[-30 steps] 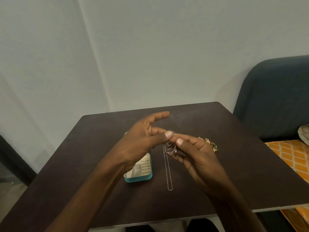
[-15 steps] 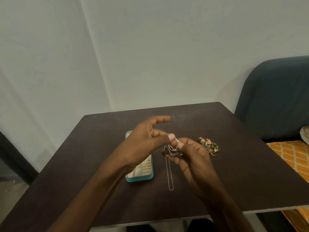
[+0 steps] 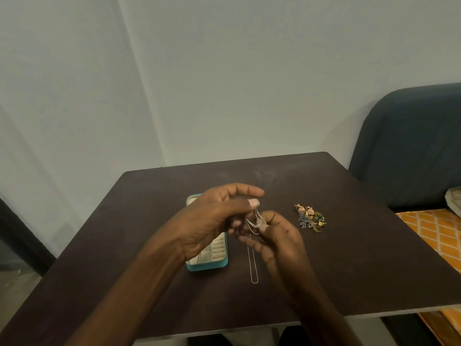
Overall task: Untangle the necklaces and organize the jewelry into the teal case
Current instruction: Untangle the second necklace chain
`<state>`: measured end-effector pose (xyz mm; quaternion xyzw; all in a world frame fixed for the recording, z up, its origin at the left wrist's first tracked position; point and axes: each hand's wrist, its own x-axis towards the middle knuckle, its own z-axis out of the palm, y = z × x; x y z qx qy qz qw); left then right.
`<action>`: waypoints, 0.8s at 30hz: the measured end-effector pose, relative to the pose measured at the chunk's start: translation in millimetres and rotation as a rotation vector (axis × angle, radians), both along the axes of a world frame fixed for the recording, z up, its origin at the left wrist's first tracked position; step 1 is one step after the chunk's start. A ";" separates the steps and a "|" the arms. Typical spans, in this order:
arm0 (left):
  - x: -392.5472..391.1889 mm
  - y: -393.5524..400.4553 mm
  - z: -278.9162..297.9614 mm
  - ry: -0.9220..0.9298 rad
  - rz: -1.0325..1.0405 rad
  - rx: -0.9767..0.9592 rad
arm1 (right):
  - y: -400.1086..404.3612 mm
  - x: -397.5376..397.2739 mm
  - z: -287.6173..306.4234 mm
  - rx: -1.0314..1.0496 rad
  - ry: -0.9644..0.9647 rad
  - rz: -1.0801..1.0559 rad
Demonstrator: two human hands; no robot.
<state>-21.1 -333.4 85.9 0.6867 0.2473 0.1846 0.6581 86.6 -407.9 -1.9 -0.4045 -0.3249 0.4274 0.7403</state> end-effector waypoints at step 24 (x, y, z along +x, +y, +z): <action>-1.0 -5.9 0.1 0.212 -0.027 0.316 | 2.7 -15.2 -7.3 -0.139 0.056 -0.130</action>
